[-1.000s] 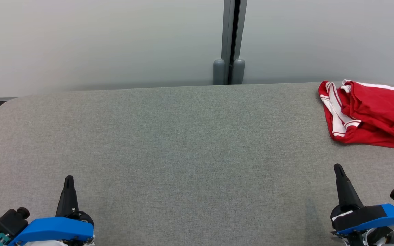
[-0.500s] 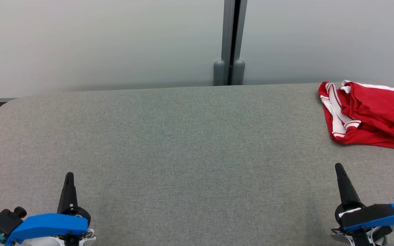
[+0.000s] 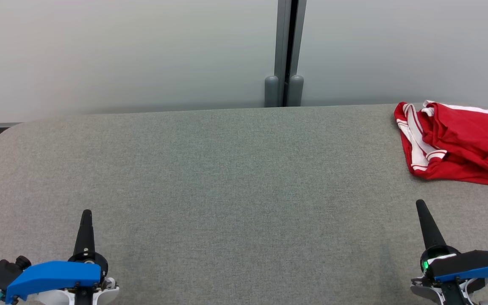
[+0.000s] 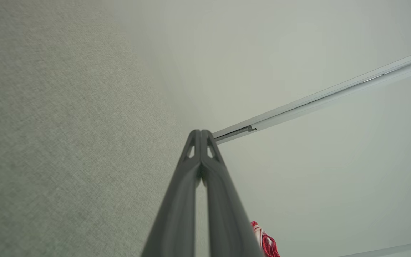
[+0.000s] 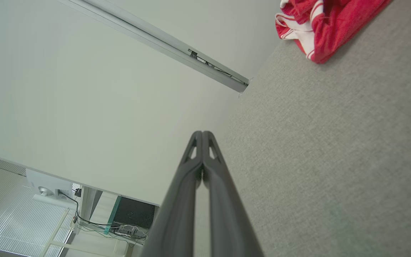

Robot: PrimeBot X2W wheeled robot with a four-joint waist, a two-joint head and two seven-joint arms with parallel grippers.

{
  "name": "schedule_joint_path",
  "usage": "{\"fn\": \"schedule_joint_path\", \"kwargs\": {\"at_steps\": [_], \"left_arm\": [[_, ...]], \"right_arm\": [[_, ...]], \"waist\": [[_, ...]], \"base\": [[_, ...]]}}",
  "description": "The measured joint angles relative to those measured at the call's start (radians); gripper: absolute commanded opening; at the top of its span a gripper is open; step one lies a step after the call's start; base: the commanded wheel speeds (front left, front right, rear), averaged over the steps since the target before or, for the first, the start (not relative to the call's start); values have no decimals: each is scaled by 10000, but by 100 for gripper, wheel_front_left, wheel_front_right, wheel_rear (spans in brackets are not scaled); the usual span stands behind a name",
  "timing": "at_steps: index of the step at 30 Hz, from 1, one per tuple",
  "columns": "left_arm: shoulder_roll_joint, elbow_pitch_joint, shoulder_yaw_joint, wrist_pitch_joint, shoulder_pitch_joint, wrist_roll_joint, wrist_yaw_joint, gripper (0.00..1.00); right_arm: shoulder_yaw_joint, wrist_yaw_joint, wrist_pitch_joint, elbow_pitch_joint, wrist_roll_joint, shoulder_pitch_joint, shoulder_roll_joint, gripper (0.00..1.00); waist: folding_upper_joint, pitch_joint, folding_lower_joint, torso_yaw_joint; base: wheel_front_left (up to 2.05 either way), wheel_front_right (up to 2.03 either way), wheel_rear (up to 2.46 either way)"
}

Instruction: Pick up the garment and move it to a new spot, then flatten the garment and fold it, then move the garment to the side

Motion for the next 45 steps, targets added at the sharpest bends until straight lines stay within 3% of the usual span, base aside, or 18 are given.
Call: {"fn": "schedule_joint_path", "kwargs": {"at_steps": [45], "left_arm": [[-151, -59, 280, 872, -285, -3609, -90, 0]], "right_arm": [[-119, 0, 585, 184, 3939, -231, -6, 0]], "waist": [[0, -108, 0, 16]], "base": [[0, 0, 0]]}}
